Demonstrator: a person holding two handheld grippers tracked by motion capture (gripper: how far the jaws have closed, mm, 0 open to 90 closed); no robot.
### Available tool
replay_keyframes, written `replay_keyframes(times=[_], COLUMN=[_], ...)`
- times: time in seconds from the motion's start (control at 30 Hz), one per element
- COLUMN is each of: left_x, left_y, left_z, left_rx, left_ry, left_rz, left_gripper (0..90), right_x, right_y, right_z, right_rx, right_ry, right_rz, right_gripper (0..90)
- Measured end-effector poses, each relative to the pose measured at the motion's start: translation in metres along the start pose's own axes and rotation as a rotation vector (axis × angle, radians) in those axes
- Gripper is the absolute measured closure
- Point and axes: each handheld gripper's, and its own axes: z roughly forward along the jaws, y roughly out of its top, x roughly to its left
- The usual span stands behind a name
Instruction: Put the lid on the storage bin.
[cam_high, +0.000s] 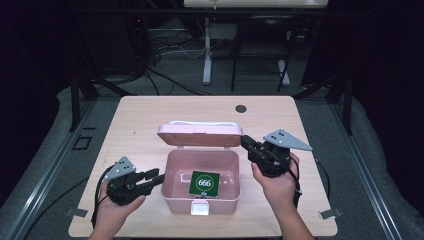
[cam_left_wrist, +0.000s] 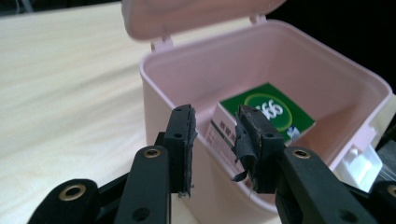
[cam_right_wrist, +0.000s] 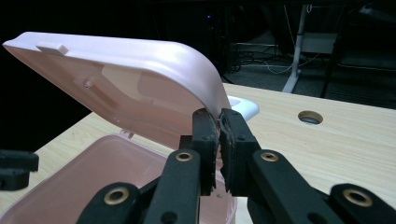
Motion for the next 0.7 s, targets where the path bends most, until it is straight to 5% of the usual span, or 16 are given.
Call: replay_keyframes(times=[0.47, 0.7], left_x=[0.005, 0.000], left_y=[0.040, 0.056], left_z=[-0.009, -0.009], left_rx=[-0.148, -0.187], left_ry=[0.119, 0.126], left_rz=[0.067, 0.091], left_gripper=[62.8, 60.0], right_x=[0.000, -0.002], right_y=[-0.005, -0.006], right_z=[0.001, 0.001], right_rx=[0.008, 0.002], right_ry=[0.014, 0.025], right_rz=[0.000, -0.002], right_gripper=[79.9, 73.4])
